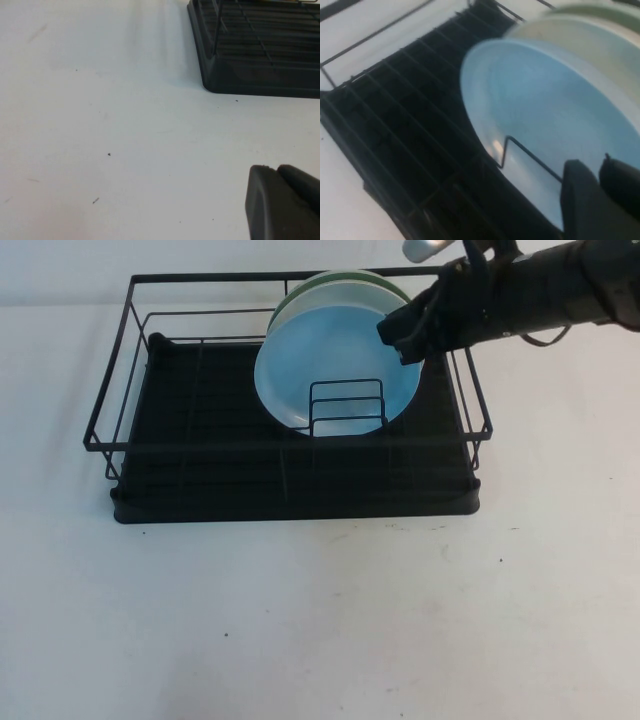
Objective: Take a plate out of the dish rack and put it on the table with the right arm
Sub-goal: Grasp the plate from the shelf
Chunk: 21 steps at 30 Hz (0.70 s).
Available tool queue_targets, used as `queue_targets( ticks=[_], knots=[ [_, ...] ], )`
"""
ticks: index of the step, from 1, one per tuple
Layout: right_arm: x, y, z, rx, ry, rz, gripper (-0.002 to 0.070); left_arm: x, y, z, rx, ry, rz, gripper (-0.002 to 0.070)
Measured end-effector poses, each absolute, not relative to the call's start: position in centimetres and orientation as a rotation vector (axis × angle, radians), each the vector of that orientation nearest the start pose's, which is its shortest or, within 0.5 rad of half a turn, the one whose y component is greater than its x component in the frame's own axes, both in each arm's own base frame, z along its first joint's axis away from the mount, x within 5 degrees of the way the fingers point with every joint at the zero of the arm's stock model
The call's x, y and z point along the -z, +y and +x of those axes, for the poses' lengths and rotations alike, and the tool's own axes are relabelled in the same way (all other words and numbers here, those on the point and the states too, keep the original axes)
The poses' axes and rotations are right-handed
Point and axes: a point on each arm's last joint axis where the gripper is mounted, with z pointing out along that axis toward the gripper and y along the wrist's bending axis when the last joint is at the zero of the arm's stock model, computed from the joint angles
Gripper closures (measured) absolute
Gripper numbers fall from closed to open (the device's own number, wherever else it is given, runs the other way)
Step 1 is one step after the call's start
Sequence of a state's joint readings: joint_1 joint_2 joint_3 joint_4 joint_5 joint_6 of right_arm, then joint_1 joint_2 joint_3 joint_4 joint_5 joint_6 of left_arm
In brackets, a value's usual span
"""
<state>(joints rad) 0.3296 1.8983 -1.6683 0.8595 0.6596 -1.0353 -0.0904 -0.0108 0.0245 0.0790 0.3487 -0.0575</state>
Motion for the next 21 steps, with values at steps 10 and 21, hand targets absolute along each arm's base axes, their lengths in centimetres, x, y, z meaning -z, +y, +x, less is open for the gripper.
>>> queue_targets(
  ticks=[10,21],
  knots=[
    [-32.3,20.4,41.1,-0.436,1.786,-1.117,0.0405,-17.4,-0.2,5.3,0.027,1.843,0.080,0.0679],
    [-31.8,20.2,42.2,-0.325,1.732,-1.117,0.0390,-17.4,-0.2,5.3,0.027,1.843,0.080,0.0679]
  ],
)
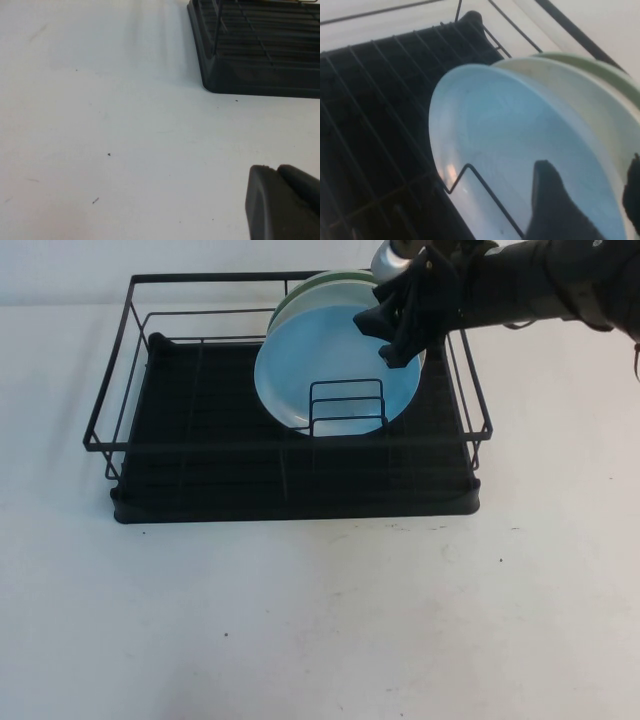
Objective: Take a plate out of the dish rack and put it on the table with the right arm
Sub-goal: Grasp the plate from the shelf
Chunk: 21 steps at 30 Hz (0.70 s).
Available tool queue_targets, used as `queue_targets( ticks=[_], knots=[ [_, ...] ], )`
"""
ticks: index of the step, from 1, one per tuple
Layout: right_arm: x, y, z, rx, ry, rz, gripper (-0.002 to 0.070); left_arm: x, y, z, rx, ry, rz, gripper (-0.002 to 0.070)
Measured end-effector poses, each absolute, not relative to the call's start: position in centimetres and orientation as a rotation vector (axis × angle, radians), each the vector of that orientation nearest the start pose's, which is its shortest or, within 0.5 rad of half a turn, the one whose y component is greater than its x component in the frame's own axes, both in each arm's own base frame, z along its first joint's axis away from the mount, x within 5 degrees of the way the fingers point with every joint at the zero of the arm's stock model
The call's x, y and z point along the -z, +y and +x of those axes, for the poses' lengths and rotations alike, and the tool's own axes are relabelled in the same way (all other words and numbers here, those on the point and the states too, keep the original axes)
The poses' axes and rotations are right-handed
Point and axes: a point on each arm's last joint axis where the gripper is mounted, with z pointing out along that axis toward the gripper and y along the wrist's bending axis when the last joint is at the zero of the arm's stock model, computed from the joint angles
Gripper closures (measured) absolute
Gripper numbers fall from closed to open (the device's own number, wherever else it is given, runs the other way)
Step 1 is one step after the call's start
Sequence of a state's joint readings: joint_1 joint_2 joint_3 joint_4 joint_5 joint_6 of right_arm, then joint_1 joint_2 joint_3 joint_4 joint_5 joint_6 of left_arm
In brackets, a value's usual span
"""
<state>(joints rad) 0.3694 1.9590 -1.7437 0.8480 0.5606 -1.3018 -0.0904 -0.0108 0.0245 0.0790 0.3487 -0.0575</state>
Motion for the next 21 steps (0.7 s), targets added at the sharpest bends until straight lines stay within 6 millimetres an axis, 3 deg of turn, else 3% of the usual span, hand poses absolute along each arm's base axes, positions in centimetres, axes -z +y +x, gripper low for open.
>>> queue_targets(
  ticks=[6,21],
  knots=[
    [-30.2,20.5,43.4,-0.303,1.742,-1.119,0.0390,-17.4,-0.2,5.3,0.027,1.843,0.080,0.0679],
    [-29.7,20.5,44.1,-0.244,1.712,-1.124,0.0390,-17.4,-0.2,5.3,0.027,1.843,0.080,0.0679]
  ],
)
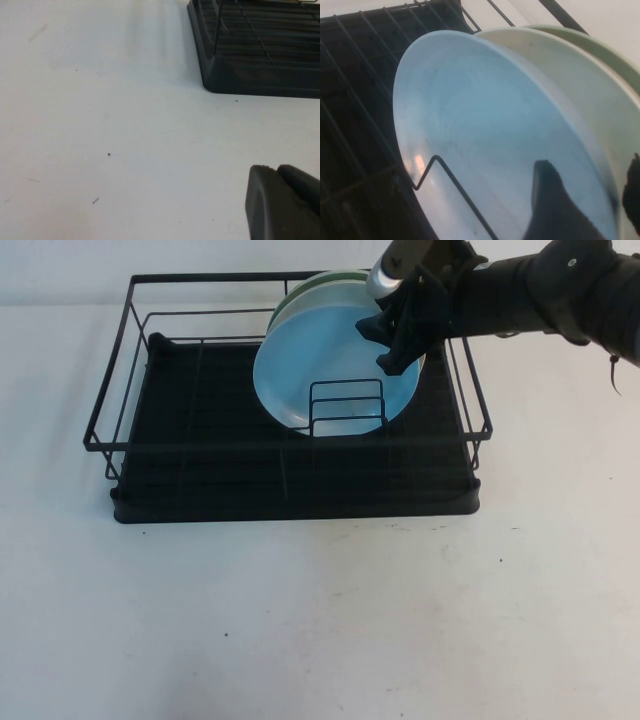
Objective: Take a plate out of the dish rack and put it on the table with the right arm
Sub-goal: Grasp the plate from the shelf
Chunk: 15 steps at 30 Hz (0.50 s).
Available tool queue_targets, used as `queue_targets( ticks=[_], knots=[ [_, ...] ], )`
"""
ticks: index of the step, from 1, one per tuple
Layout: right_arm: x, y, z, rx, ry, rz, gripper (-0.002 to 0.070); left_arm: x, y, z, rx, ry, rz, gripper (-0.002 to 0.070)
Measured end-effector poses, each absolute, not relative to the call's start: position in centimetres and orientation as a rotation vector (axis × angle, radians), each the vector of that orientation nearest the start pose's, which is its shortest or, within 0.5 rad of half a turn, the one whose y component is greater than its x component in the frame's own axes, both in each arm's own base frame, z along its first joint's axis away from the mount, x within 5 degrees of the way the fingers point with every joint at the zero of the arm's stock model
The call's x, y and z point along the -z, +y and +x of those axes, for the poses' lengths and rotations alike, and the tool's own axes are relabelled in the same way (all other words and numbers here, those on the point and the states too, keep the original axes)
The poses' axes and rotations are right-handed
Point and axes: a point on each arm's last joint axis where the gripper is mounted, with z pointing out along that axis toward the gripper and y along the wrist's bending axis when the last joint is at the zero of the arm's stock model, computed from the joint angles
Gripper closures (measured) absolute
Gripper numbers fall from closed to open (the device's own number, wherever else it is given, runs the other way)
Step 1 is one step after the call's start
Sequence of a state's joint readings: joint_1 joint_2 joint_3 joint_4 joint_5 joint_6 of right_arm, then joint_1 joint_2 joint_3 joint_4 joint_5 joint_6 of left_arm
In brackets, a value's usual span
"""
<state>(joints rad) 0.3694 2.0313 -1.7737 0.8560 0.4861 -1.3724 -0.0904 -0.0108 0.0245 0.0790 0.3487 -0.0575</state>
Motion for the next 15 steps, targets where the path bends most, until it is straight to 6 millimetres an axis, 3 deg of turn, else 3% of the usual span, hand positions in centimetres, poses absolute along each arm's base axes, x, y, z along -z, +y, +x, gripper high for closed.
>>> queue_targets(
  ticks=[15],
  knots=[
    [-28.5,20.6,44.7,-0.230,1.729,-1.119,0.0477,-17.4,-0.2,5.3,0.027,1.843,0.080,0.0679]
  ],
)
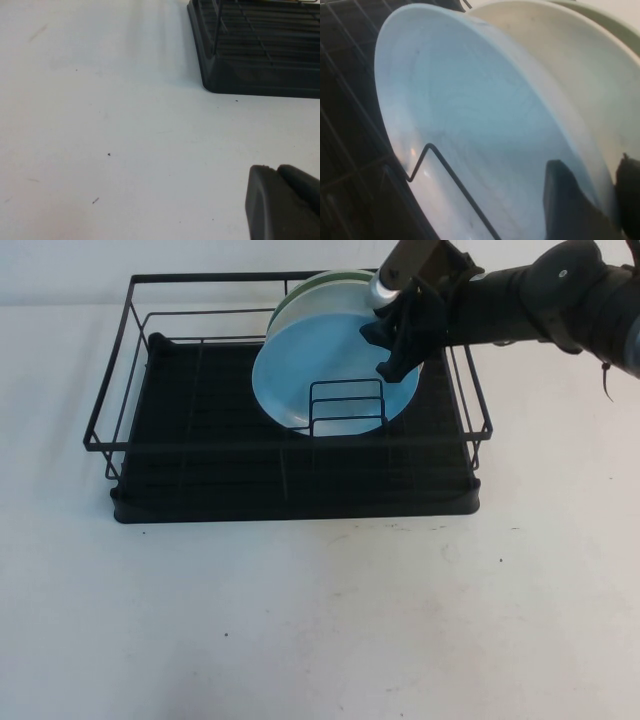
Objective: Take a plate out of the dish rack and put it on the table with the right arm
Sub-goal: Grasp the plate from the shelf, then place the plate from the table
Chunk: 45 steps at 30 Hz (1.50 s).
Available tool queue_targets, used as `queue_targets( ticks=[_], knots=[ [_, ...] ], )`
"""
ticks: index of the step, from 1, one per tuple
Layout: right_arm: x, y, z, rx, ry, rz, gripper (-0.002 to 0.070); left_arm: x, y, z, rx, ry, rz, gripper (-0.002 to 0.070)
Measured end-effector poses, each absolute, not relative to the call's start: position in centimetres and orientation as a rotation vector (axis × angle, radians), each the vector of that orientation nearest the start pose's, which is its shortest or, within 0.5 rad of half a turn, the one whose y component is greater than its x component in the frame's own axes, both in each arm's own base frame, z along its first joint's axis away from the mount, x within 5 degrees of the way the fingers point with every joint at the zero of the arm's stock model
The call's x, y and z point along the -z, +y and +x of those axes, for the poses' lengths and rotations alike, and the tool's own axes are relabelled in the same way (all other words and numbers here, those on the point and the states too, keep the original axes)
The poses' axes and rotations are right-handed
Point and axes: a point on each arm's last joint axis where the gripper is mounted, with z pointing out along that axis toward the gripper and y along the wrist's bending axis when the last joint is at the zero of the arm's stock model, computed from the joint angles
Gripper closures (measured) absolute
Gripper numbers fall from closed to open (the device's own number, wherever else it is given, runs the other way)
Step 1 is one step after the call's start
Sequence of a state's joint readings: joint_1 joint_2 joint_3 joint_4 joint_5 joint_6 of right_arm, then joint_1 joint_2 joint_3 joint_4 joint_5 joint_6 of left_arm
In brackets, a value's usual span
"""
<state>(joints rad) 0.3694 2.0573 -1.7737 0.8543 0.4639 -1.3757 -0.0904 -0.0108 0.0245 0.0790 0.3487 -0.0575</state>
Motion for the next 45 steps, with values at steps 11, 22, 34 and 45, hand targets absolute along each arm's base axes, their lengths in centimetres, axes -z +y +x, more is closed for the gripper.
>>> queue_targets(
  ticks=[11,22,34,45],
  knots=[
    [-28.4,20.4,44.9,-0.170,1.710,-1.141,0.0610,-17.4,-0.2,5.3,0.027,1.843,0.080,0.0679],
    [-33.7,19.7,42.8,-0.144,1.611,-1.132,0.0639,-17.4,-0.2,5.3,0.027,1.843,0.080,0.0679],
    [-45.0,17.0,34.2,-0.362,1.626,-0.936,0.0645,-17.4,-0.2,5.3,0.027,1.843,0.080,0.0679],
    [-42.4,15.7,29.0,-0.648,2.192,-0.724,0.0645,-17.4,-0.2,5.3,0.027,1.843,0.080,0.0679]
  ],
)
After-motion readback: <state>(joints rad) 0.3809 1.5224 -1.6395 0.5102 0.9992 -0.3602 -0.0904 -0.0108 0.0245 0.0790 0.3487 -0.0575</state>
